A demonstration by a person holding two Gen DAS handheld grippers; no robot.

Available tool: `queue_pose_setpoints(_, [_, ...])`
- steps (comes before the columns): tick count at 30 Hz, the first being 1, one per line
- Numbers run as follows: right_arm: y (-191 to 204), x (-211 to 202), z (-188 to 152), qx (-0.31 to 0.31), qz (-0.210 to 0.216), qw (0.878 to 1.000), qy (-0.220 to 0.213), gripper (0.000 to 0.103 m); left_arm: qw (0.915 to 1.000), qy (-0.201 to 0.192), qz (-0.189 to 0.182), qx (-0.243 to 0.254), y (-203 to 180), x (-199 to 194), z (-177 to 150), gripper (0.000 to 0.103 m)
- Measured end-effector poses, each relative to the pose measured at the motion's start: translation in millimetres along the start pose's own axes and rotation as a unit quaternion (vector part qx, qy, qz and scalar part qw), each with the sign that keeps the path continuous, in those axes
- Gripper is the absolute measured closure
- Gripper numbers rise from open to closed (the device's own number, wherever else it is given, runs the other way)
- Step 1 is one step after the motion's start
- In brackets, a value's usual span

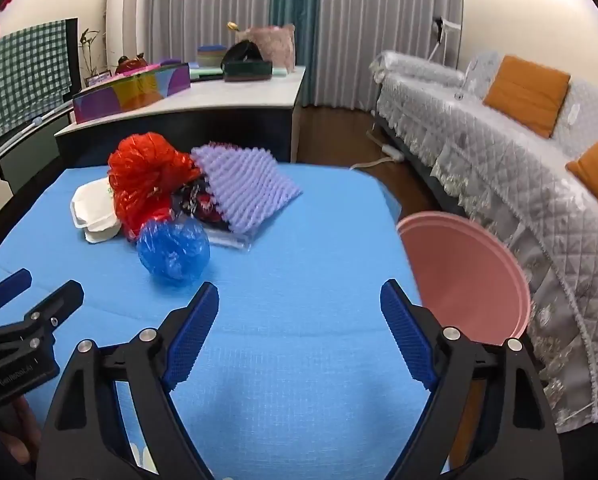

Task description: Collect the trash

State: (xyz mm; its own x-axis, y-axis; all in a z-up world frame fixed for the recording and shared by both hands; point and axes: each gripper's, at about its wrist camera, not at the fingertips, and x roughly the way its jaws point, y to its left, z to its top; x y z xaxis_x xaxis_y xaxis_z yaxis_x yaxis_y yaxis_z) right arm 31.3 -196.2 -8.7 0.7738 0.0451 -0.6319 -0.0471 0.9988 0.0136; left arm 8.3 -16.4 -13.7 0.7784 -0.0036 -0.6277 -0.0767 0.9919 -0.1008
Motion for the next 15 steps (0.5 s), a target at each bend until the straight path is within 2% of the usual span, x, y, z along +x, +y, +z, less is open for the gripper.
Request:
queue_pose_setpoints(2, [-1.0, 0.0, 2.6, 0.012, -0.002, 1.0, 0.006, 0.026, 1.0, -0.002, 0.002, -0.001, 2.0, -1.3, -0.1, 0.011])
queue_pose_setpoints(6, [2.8, -8.4, 13.0, 0.013, -0.006, 1.0, -0.012, 0.026, 0.9999, 0.005, -0.01, -0.004, 5.6, 1.5, 5.4, 0.015])
queue_pose_setpoints(15, [7.3, -5.9, 11.6, 0.009, 0.004, 1.0, -0.009, 0.026, 0.9999, -0.001, -0.005, 0.015, -1.7, 1.6, -1.0, 0.015])
